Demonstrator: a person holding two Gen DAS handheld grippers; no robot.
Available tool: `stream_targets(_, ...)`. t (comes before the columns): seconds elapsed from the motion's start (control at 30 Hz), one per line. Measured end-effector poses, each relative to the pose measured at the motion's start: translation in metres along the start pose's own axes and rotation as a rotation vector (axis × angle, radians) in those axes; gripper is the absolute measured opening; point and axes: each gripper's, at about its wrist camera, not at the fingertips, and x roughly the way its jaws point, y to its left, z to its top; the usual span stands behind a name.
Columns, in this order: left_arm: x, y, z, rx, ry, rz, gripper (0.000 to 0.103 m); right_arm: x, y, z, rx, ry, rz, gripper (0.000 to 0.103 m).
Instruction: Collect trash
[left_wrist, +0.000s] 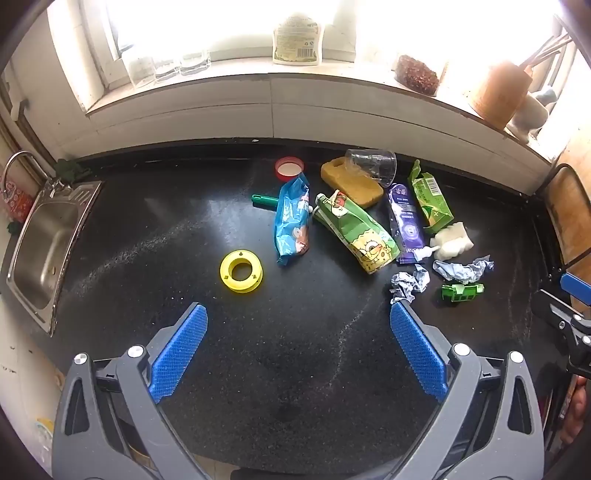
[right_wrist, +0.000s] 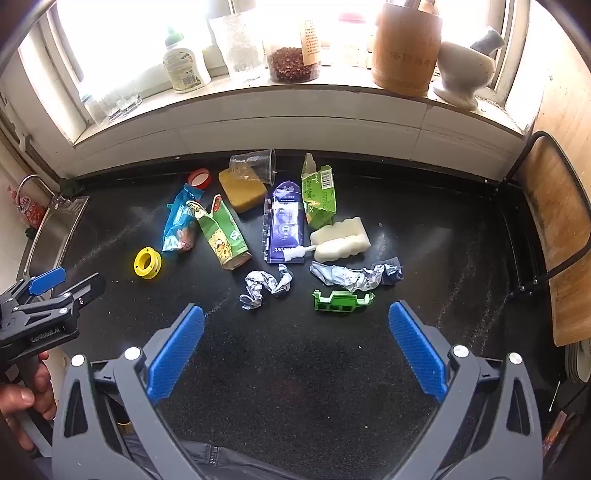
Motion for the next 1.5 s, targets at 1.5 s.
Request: stream_targets(1.5,0.011,-0.005,0.001,0.008,0.023,0.002,0.097,0.003,-0.003,0.003,0.000,0.015,0.002,0.097)
